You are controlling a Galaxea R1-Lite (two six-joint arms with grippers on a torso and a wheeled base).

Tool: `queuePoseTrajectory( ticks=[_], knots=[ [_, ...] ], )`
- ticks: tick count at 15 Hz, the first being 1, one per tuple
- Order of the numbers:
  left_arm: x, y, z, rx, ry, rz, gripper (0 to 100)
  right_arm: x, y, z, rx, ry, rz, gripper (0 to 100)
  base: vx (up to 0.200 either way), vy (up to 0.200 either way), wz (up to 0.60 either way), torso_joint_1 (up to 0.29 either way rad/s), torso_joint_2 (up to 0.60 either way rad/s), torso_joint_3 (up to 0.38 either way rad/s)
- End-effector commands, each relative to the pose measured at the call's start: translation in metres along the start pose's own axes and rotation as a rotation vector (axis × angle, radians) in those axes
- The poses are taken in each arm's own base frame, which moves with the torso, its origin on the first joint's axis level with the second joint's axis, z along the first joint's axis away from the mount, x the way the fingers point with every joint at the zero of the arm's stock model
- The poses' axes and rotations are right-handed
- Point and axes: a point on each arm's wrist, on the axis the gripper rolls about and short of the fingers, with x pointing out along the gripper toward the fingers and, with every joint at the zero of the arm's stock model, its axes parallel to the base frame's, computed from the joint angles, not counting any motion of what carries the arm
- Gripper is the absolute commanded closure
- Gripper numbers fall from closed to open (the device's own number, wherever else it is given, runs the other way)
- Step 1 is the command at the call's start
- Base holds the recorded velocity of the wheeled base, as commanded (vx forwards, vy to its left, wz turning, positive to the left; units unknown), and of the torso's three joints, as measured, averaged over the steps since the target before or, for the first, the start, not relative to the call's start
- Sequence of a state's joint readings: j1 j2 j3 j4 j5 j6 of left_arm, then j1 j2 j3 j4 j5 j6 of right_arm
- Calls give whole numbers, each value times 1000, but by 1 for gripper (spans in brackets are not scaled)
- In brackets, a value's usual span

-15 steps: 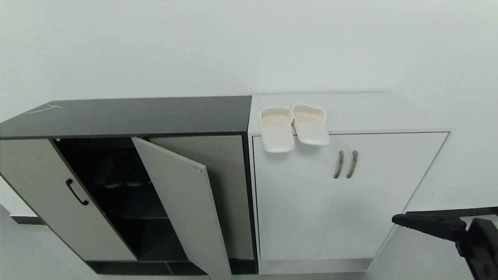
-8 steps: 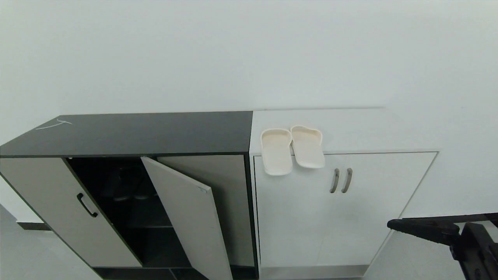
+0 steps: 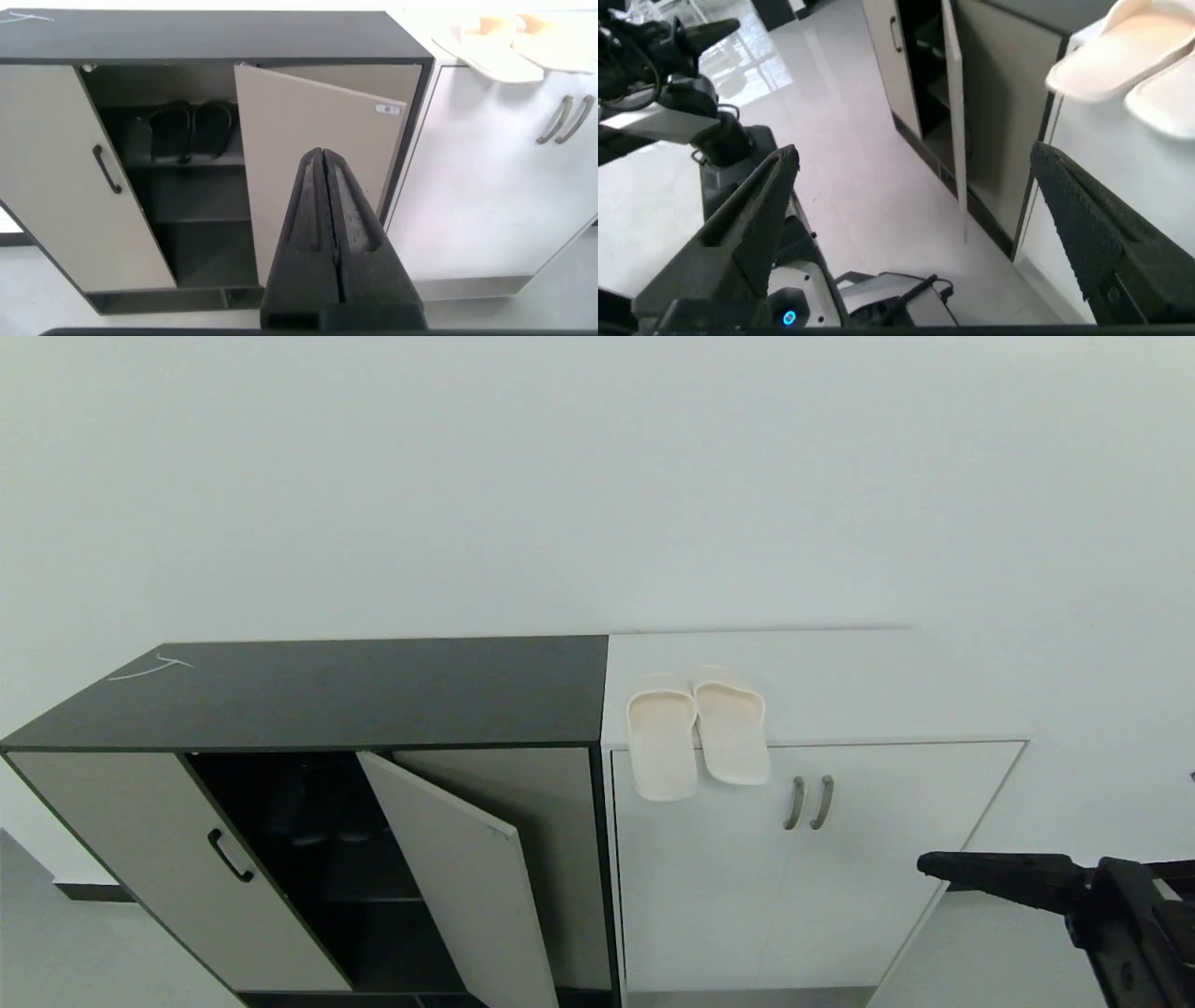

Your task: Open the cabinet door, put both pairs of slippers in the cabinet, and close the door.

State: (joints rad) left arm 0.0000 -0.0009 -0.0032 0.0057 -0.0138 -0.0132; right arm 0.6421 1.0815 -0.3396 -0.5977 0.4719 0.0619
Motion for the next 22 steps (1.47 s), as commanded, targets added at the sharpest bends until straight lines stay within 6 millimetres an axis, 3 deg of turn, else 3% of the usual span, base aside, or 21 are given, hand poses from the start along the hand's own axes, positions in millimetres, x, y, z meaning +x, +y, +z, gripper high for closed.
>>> queuePoseTrajectory(
  ticks=[1, 4, 6, 9, 12, 14, 18, 22],
  knots=[
    [0, 0, 0, 1, 1, -1, 100, 7, -4, 1, 7, 15, -55, 0, 0, 200, 0, 41, -56, -41],
    [0, 0, 0, 2, 1, -1, 100, 41, -29, -16, 100, 140, -373, 0, 0, 133, 0, 13, -21, -11],
    [0, 0, 0, 2, 1, -1, 100, 73, -45, -7, 139, 130, -575, 0, 0, 0, 0, 0, 0, 0],
    [0, 0, 0, 2, 1, -1, 100, 129, -48, 6, 149, 97, -637, 0, 0, 0, 0, 0, 0, 0],
    [0, 0, 0, 1, 1, -1, 100, 194, -74, -4, 124, 61, -829, 0, 0, 0, 0, 0, 0, 0],
    [0, 0, 0, 1, 1, 0, 100, 224, -90, -13, 117, 18, -900, 0, 0, 0, 0, 0, 0, 0],
    [0, 0, 0, -1, 1, 0, 100, 256, -128, -23, 106, 6, -961, 0, 0, 0, 0, 0, 0, 0],
    [0, 0, 0, -1, 1, 0, 100, 268, -160, -24, 95, -19, -1013, 0, 0, 0, 0, 0, 0, 0]
  ],
)
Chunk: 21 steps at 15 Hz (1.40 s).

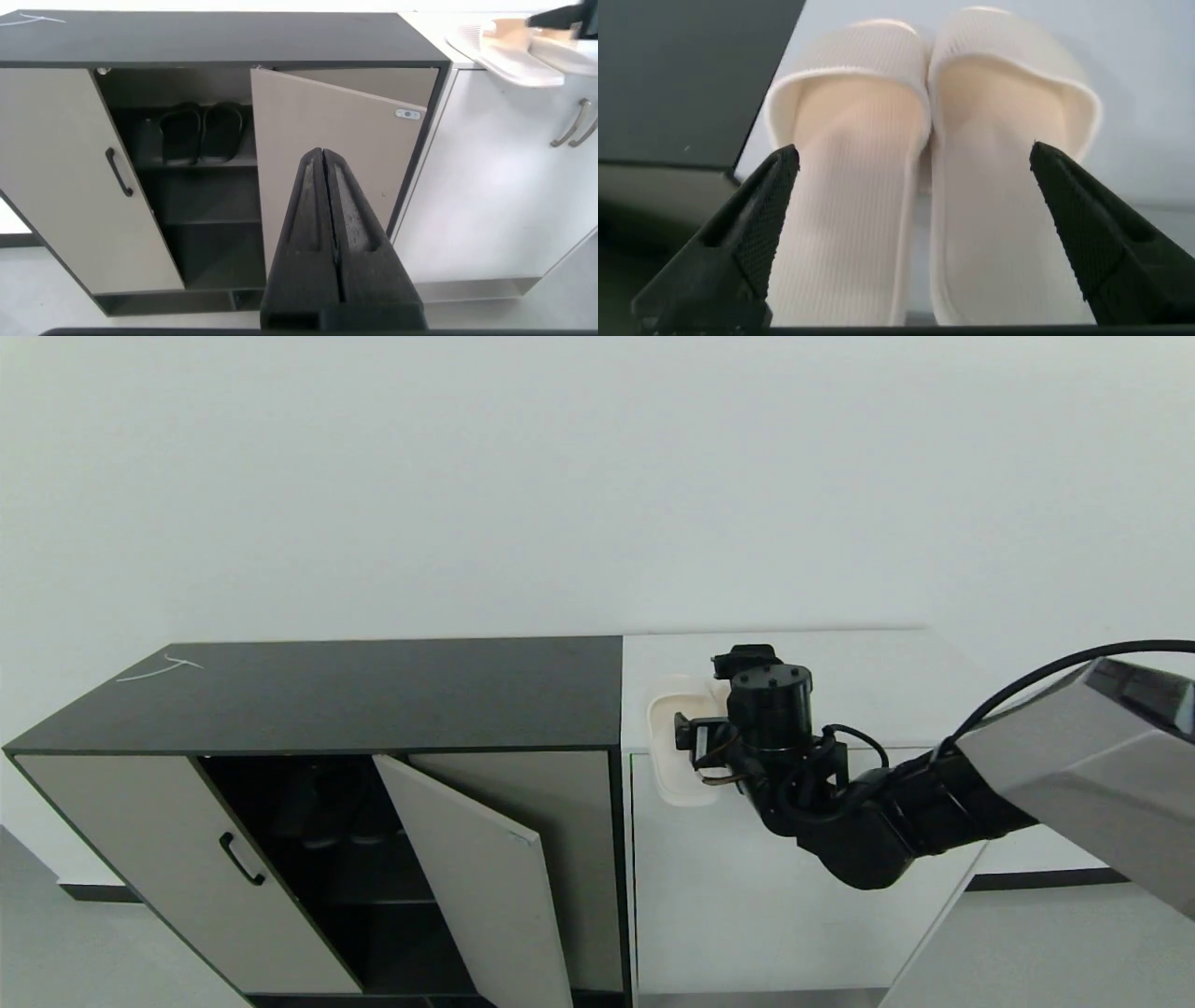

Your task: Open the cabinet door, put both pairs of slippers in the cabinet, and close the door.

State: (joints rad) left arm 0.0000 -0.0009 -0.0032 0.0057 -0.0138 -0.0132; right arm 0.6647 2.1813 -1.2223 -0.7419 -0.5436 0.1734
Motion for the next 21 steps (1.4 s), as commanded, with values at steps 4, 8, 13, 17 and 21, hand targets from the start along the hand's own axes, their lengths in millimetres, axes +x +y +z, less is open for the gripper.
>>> queuePoseTrajectory(
  ticks=[4, 8, 13, 17, 21],
  knots=[
    [0, 0, 0, -1, 1, 0, 100, 41, -7, -14, -43, -8, -52, 0, 0, 0, 0, 0, 0, 0],
    [0, 0, 0, -1, 1, 0, 100, 64, -9, -11, -58, -47, -73, 0, 0, 0, 0, 0, 0, 0],
    [0, 0, 0, -1, 1, 0, 100, 83, -4, -15, -73, -61, -78, 0, 0, 0, 0, 0, 0, 0],
    [0, 0, 0, -2, 1, 0, 100, 85, -2, -7, -66, -72, -75, 100, 0, 0, 0, 0, 0, 0],
    [0, 0, 0, -2, 1, 0, 100, 48, 13, 24, -25, -111, 45, 100, 0, 0, 0, 0, 0, 0]
  ],
)
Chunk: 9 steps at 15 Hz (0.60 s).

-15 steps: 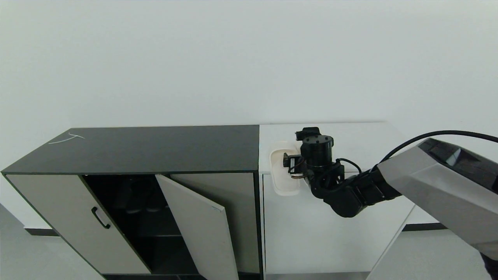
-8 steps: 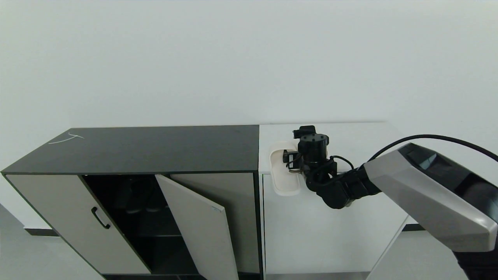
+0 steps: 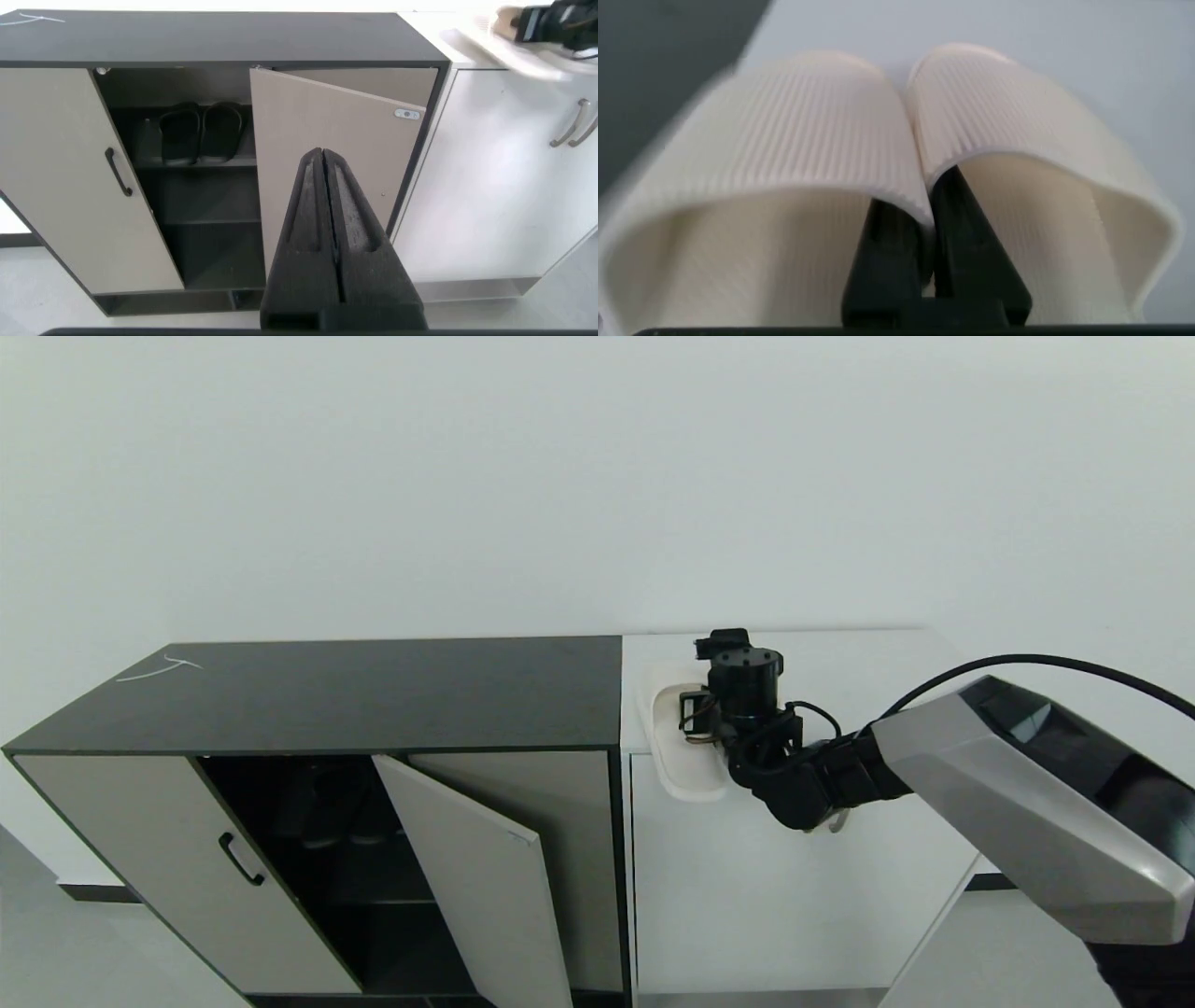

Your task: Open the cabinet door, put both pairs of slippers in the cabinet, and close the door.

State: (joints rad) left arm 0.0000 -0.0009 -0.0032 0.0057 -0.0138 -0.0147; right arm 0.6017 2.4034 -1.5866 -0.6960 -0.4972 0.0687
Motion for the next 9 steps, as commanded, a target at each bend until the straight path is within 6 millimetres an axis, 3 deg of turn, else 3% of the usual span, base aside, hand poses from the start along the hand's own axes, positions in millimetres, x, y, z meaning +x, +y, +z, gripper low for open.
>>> queuePoseTrajectory(
  ticks=[1, 3, 6, 9],
  knots=[
    [0, 0, 0, -1, 1, 0, 100, -51, 9, 35, 31, -28, 151, 100, -200, 0, 0, 2, 2, 2],
    [0, 0, 0, -1, 1, 0, 100, -119, 7, 46, 23, -20, 352, 100, -200, 0, 0, -5, -5, 0],
    [0, 0, 0, -1, 1, 0, 100, -214, -20, 31, -9, 37, 615, 100, -200, 0, 0, 9, 6, 2],
    [0, 0, 0, -1, 1, 0, 100, -262, -56, 22, -14, 54, 802, 100, -200, 0, 0, -9, -2, 7]
  ],
)
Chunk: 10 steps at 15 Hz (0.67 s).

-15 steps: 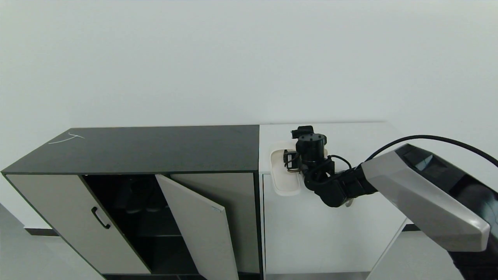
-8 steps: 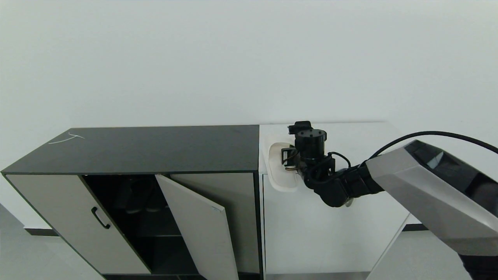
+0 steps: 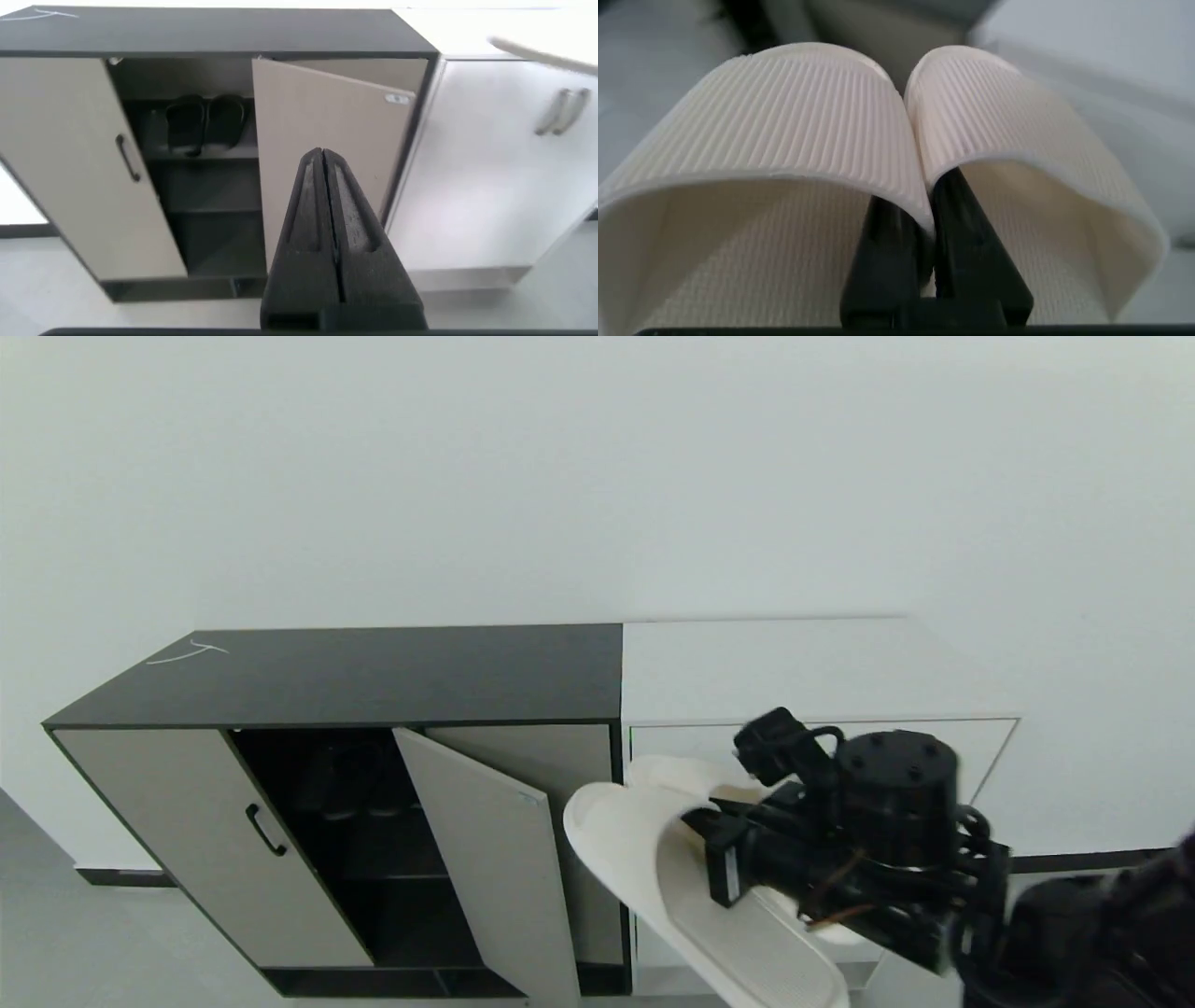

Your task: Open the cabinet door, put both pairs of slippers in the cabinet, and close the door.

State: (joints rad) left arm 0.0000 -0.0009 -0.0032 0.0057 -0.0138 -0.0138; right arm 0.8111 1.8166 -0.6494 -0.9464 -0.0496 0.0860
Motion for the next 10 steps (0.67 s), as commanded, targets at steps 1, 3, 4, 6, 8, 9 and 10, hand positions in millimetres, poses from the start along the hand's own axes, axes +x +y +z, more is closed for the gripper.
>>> queuePoseTrajectory(
  ticks=[1, 3, 4, 6, 8, 9, 10],
  knots=[
    [0, 0, 0, 0, 1, 0, 100, -74, 10, 8, -4, -80, 177, 100, 0, 0, 0, 0, 0, 0],
    [0, 0, 0, 2, 1, -1, 100, -80, 9, 1, 6, -61, 188, 100, 0, 100, 0, 1, -1, 4],
    [0, 0, 0, 0, 1, 0, 100, -81, 9, 1, 7, -69, 195, 100, 0, 200, 0, 2, 2, 2],
    [0, 0, 0, 0, 1, 0, 100, -81, 9, 3, 9, -89, 198, 100, 0, 200, 0, -2, -7, 7],
    [0, 0, 0, 0, 1, 0, 100, -82, 9, 1, 7, -81, 197, 100, 0, 200, 0, 14, 0, -2],
    [0, 0, 0, 0, 1, 0, 100, -82, 9, 0, 7, -80, 199, 100, 0, 200, 0, 7, -2, 2],
    [0, 0, 0, -2, 1, 0, 100, -83, 9, -1, 7, -75, 198, 100, 0, 200, 0, -7, -7, 2]
  ],
)
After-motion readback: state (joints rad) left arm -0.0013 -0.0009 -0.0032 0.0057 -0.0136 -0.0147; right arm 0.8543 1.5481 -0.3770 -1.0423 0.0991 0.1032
